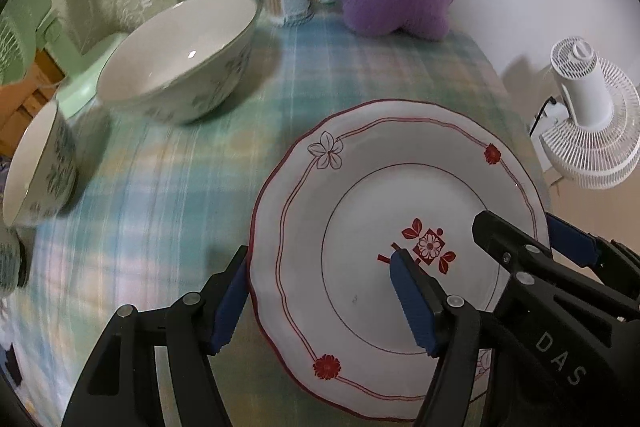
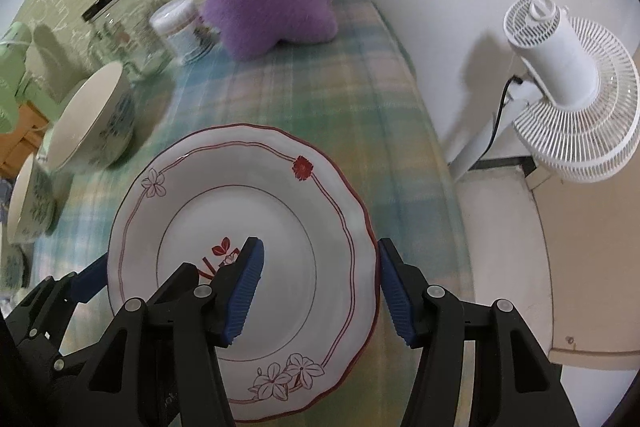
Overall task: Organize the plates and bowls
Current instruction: 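Grasp the rim of the red-patterned white plate with both grippers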
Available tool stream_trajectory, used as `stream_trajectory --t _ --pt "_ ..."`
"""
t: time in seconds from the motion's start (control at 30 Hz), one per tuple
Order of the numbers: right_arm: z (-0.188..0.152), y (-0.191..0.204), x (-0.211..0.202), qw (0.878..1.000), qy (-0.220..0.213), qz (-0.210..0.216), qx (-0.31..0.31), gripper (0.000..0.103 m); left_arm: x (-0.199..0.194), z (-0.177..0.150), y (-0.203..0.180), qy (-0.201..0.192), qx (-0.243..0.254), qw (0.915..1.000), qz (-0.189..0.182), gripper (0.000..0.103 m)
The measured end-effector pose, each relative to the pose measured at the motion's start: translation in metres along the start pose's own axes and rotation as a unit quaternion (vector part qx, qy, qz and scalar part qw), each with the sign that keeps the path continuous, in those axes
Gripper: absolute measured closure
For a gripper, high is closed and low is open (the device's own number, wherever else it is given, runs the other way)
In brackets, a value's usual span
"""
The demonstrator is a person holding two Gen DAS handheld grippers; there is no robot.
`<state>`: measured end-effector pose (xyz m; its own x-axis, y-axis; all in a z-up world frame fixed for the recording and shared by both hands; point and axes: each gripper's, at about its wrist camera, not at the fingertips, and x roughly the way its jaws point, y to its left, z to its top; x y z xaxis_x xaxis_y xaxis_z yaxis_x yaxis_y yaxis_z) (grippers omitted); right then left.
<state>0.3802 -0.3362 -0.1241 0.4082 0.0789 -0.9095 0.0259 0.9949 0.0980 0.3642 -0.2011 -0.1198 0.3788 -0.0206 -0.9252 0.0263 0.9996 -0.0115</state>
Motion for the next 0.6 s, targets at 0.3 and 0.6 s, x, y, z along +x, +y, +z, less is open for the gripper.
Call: stream_trajectory --t 0.3,0.6 --pt "-0.006 0.007 0.004 1.0 0.015 0.011 -0.025 0.042 0.005 0.0 0.004 0.007 -0.006 0.9999 0.004 0.035" --pt "0.001 0.01 0.02 0.999 0.021 0.004 -0.031 0.043 0.008 0.002 0.003 -0.003 -0.004 1.0 0.007 0.033"
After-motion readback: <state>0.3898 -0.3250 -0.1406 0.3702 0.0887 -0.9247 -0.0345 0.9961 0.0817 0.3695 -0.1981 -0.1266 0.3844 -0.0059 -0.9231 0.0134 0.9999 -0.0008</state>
